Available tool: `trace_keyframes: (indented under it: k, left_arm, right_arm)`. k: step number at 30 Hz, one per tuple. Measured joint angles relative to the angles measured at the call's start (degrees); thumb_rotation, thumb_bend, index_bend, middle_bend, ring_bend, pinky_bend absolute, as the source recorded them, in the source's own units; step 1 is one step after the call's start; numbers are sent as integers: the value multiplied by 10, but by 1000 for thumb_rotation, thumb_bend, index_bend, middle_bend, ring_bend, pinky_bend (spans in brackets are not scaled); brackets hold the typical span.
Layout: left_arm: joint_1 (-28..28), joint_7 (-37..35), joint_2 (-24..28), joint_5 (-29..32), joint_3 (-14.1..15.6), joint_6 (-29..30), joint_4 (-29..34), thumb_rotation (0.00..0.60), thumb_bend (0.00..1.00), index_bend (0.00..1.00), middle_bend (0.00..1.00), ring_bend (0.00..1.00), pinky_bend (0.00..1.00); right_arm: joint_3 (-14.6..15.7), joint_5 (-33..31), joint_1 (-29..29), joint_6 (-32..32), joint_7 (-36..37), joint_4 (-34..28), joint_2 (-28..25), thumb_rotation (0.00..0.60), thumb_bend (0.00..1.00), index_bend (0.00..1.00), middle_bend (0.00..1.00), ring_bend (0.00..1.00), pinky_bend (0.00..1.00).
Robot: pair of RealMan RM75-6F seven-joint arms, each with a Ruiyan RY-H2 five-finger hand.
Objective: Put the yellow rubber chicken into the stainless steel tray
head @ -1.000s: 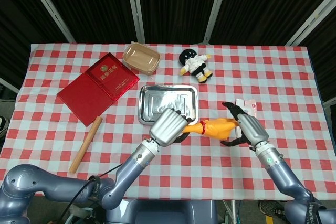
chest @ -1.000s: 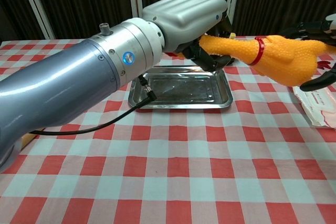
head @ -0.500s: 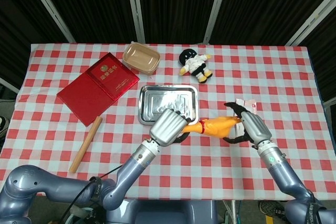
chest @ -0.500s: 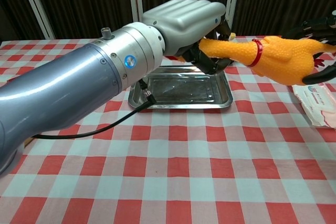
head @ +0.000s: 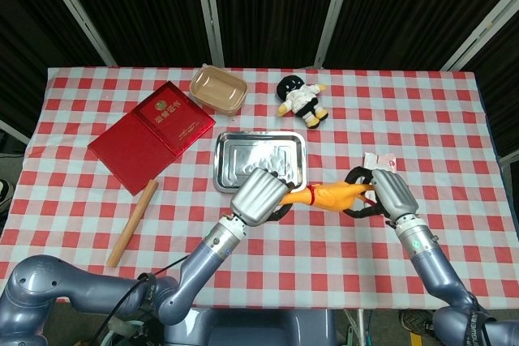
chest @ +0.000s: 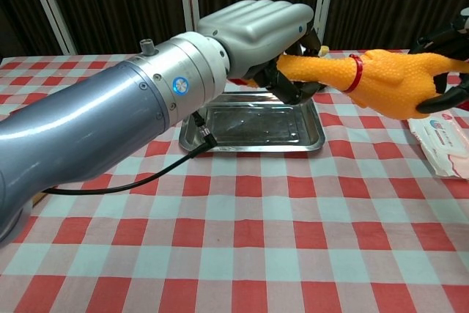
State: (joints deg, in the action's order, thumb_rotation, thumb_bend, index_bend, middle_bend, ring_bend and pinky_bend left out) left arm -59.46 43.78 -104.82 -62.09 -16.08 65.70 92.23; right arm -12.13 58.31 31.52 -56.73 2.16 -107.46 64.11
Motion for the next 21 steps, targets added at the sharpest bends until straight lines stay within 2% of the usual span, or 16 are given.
trace_keyframes:
  k: [4, 6, 7, 9, 11, 12, 14, 16, 19, 21]
  left_arm:
    - [1, -3, -1, -1, 1, -1, -1, 600, 632, 634, 685, 610, 695]
    - [1, -3, -1, -3, 2, -1, -2, 600, 632, 634, 685, 610, 695]
    - [1, -4, -1, -4, 3, -1, -3, 600, 632, 634, 685, 610, 695]
    - [1, -4, -1, -6, 3, 0, -4, 600, 632, 634, 685, 610, 695]
    - [2, -5, -1, -10, 3, 1, -6, 600, 632, 634, 685, 610, 695]
    - [2, -5, -1, -13, 3, 3, -8, 600, 632, 634, 686, 610, 695]
    - [1, -5, -2, -20, 3, 7, -14, 600, 632, 634, 687, 610, 695]
    - [1, -5, -5, -28, 3, 11, -22, 600, 632, 634, 687, 610, 695]
    - [1, -8, -9, -35, 2, 15, -32, 600, 632, 634, 688, 610, 695]
    - [1, -9, -11, -38, 2, 15, -36, 600, 632, 635, 689, 610, 695]
  right_arm:
    - [-1, -2, 0, -5, -4, -1, 2, 600, 721, 1000, 844, 917, 897]
    - [-1, -2, -1, -7, -6, -1, 4, 600, 720, 990, 843, 898, 893]
    - [-1, -1, -1, -8, -6, -1, 4, 600, 720, 951, 830, 872, 874]
    - [0, 0, -1, -6, -6, -3, 3, 600, 720, 792, 751, 772, 772]
    - [2, 2, -1, 2, -4, -5, -1, 600, 673, 537, 591, 617, 587]
    - [3, 4, -1, 7, -2, -6, -4, 600, 633, 440, 522, 546, 515]
    - [5, 9, 0, 24, 7, -10, -13, 600, 472, 190, 330, 334, 351]
    - [8, 16, 1, 41, 17, -13, -24, 600, 345, 47, 196, 182, 264]
    - [13, 34, 3, 70, 36, -17, -42, 600, 225, 0, 92, 78, 213]
    - [14, 46, 3, 82, 53, -17, -52, 600, 180, 0, 67, 57, 199]
